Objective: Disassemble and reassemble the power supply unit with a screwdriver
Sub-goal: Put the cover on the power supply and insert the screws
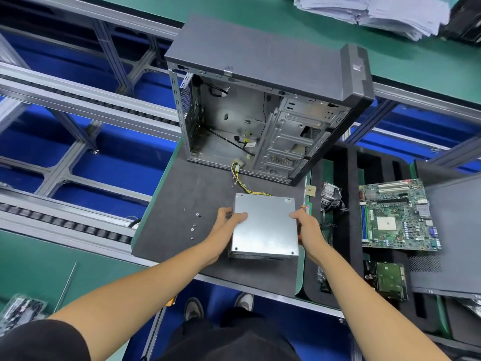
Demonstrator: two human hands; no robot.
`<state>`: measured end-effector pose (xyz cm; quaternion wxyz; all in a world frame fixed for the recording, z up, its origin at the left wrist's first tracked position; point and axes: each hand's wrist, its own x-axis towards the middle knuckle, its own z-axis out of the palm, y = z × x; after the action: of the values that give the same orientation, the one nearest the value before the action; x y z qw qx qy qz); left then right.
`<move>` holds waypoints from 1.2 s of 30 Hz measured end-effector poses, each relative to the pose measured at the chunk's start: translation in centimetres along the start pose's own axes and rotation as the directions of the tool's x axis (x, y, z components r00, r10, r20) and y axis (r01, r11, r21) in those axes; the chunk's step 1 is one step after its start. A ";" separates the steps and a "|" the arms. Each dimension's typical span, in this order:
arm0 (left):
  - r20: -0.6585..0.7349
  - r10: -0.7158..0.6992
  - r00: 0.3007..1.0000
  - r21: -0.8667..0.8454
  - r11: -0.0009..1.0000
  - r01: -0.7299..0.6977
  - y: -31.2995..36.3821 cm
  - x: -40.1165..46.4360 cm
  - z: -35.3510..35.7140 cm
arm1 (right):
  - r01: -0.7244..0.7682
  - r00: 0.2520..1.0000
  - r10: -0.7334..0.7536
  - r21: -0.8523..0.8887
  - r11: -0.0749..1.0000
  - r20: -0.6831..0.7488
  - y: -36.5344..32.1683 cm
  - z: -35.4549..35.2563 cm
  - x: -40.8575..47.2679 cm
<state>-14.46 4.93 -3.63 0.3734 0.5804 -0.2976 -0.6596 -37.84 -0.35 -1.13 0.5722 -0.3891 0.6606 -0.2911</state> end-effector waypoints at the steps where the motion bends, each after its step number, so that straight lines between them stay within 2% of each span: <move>1: 0.001 -0.001 1.000 -0.002 1.000 0.001 -0.1 0.0 0.0 | -0.001 1.000 0.001 -0.006 1.000 0.002 0.0 0.0 0.1; 10: -0.100 -0.043 0.994 0.166 0.984 0.059 0.0 0.2 -0.4 | 0.046 0.998 -0.041 -0.082 0.996 0.051 -0.1 -0.1 0.4; 14: -0.128 -0.036 0.991 0.198 0.978 0.061 -0.3 0.2 0.1 | -0.014 0.998 0.021 -0.112 0.994 0.065 0.5 0.0 0.8; 17: -0.107 -0.042 0.993 0.181 0.982 0.061 -0.6 0.2 0.3 | -0.018 0.999 0.021 -0.076 0.997 0.043 0.3 0.5 0.3; 22: -0.047 -0.040 0.998 0.114 0.992 0.045 -0.5 -0.3 0.3 | 0.065 0.997 -0.065 -0.004 0.998 0.036 0.3 0.8 -0.4; 29: -0.032 0.010 0.999 0.057 0.998 -0.008 -0.6 -0.1 0.9 | 0.004 1.000 -0.003 0.100 0.995 -0.005 0.5 1.3 -0.7; 36: -0.047 0.001 0.999 0.093 0.996 0.004 -0.7 0.0 0.7 | -0.033 0.999 0.031 0.069 0.997 0.034 -0.1 0.7 -0.4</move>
<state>-15.25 5.30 -4.15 0.3522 0.6129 -0.3188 -0.6314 -37.15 -0.05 -0.95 0.6007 -0.3628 0.6469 -0.2984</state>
